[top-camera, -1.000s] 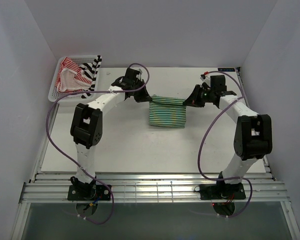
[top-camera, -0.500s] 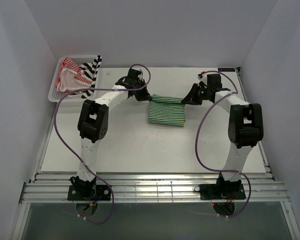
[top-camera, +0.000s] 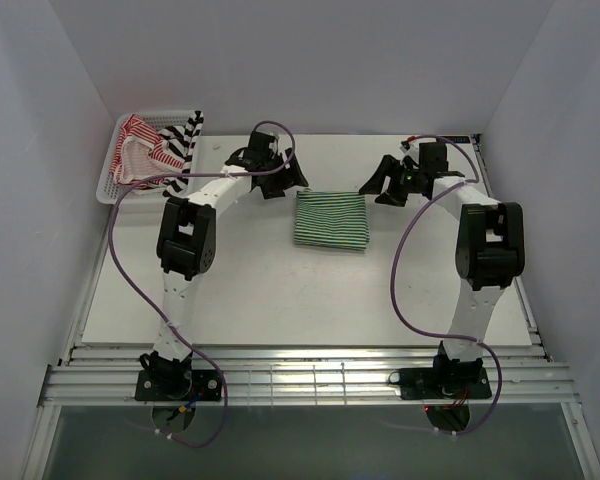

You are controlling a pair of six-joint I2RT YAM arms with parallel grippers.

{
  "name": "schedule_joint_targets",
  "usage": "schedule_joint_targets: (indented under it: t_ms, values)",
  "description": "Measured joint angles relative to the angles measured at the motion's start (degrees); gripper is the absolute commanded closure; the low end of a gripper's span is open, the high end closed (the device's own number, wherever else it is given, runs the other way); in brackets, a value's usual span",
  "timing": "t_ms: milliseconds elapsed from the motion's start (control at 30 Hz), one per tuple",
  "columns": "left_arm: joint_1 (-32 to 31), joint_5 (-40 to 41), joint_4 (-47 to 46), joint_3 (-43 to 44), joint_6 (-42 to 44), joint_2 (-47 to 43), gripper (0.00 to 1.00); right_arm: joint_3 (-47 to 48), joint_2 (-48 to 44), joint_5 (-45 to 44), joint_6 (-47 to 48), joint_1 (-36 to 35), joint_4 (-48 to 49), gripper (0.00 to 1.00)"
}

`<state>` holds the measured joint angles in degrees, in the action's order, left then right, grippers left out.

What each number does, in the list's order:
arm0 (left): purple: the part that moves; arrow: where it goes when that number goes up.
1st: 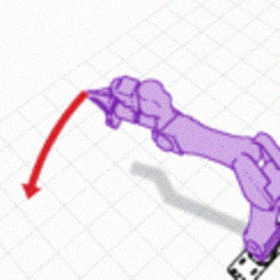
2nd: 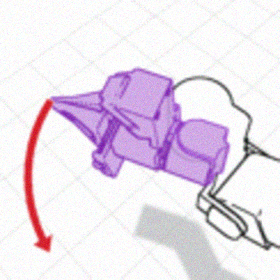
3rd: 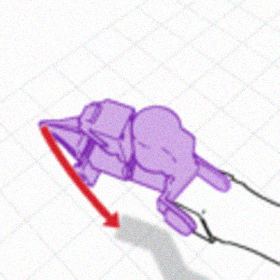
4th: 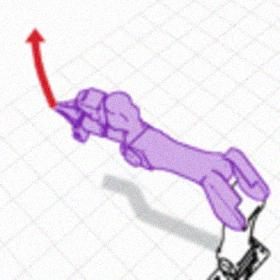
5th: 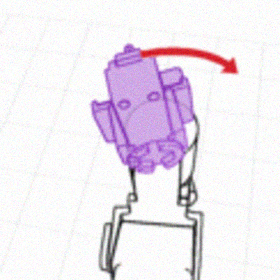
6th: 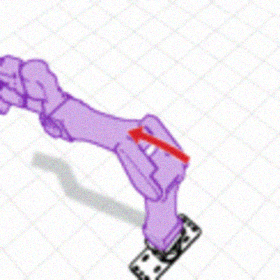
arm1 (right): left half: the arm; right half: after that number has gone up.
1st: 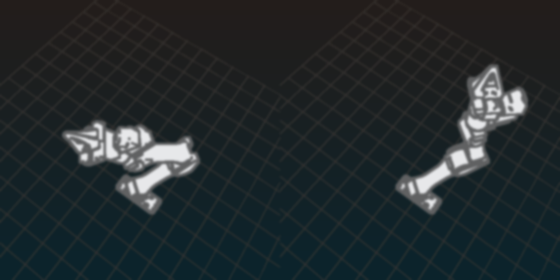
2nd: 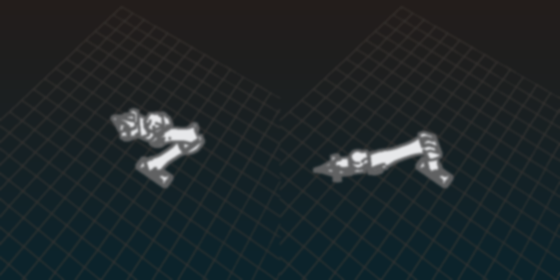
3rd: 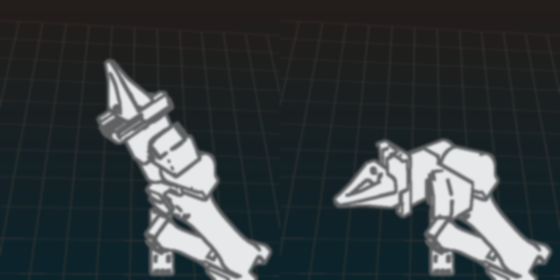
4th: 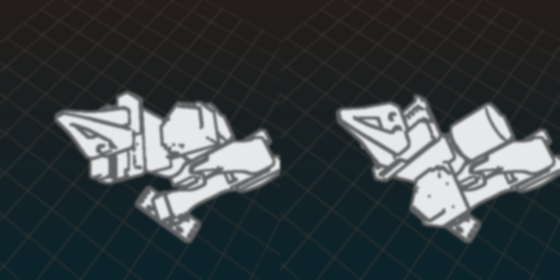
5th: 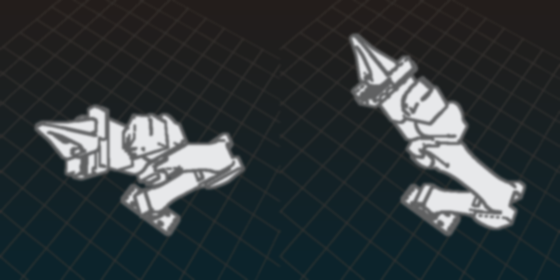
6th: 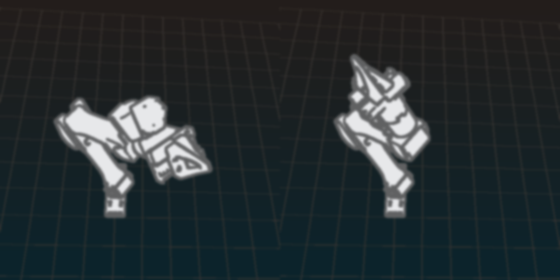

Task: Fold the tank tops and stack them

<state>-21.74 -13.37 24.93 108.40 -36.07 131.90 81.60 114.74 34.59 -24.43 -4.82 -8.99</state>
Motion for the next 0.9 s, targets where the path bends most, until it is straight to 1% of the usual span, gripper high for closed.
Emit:
schedule_joint_targets:
  t_ms: [33, 67, 100, 200, 333, 500, 633, 733, 900]
  values:
    - [0.2, -0.3, -0.2, 0.1, 0.0, -0.2, 0.04, 0.0, -0.3, 0.1, 0.1, 0.0, 0.0, 0.08]
    - [0.3, -0.6, -0.1, 0.1, 0.1, -0.3, 0.03, -0.1, -0.7, 0.2, 0.1, 0.0, 0.0, 0.00]
    - [0.3, -1.0, -0.1, 0.0, 0.2, -0.5, 0.02, -0.5, -1.3, 0.3, 0.3, 0.0, 0.3, 0.10]
    - [0.2, -2.6, -0.3, -1.4, 0.2, -2.2, 0.02, -2.8, -4.5, 0.9, 0.8, -0.5, 0.5, 0.10]
    - [-1.0, -4.9, -0.7, -6.4, 0.2, -6.8, 0.02, -5.4, -8.5, 1.9, 0.8, -2.0, 1.4, 0.10]
    - [-3.8, -8.2, -3.2, -12.6, -0.3, -12.8, 0.02, -5.7, -8.8, 3.5, 0.1, -4.1, 4.1, 0.10]
    - [-5.4, -11.9, -6.0, -15.6, -1.0, -13.8, 0.02, -4.2, -6.1, 4.1, -1.2, -5.2, 6.6, 0.10]
    - [-5.4, -13.8, -7.4, -19.1, -1.5, -13.7, 0.02, -0.7, -1.1, 3.8, -2.2, -5.3, 7.7, 0.10]
    - [-5.4, -14.6, -7.2, -21.8, -1.7, -11.8, 0.02, 3.7, 6.7, 3.3, -3.2, -5.3, 8.1, 0.10]
